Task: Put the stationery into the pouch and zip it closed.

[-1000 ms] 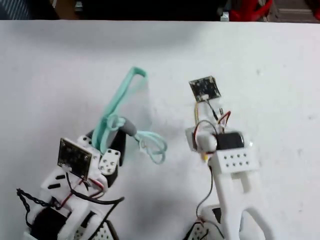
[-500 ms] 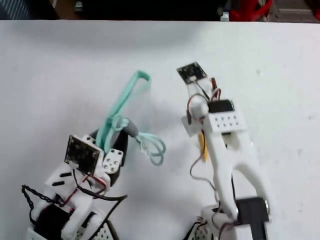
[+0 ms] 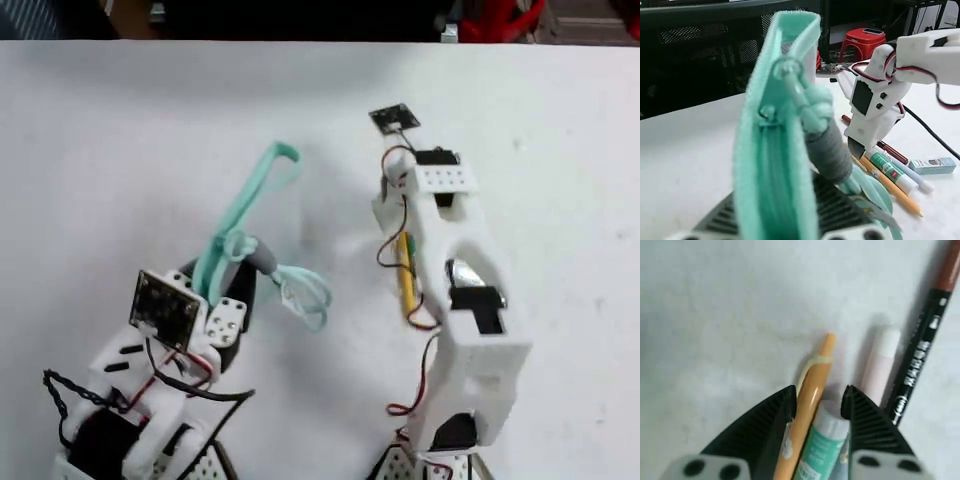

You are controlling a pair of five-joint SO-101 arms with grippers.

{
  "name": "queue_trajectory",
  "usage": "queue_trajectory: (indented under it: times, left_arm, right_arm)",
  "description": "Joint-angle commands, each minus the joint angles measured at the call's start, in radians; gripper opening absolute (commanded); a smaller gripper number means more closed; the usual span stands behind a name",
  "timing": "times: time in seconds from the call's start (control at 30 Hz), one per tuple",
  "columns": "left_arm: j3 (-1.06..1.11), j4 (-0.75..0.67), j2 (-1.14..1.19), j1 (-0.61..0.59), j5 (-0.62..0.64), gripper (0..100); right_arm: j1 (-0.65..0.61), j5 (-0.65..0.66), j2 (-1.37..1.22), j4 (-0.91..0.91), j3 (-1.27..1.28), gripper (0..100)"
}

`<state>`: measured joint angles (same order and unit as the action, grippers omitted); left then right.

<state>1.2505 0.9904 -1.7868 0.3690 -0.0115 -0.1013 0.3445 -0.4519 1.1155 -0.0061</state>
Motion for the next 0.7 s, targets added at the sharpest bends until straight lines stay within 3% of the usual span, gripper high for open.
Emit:
queue_trajectory:
  times: [0.0,0.47,0.67]
  left_arm:
    - [-0.012,-0.005,-0.002,0.005,-0.006,2]
    - [-0.012,-0.003,-0.002,0.005,-0.006,2]
    - [-0.012,-0.002,-0.002,0.005,-0.006,2]
  right_arm:
    - [0.001,0.002,-0.035,-0.004,-0.081,15.9]
    - [-0.016,0.002,-0.07,-0.01,-0.091,15.7]
    - [-0.018,0.002,-0.096,-0.008,-0.11,1.1]
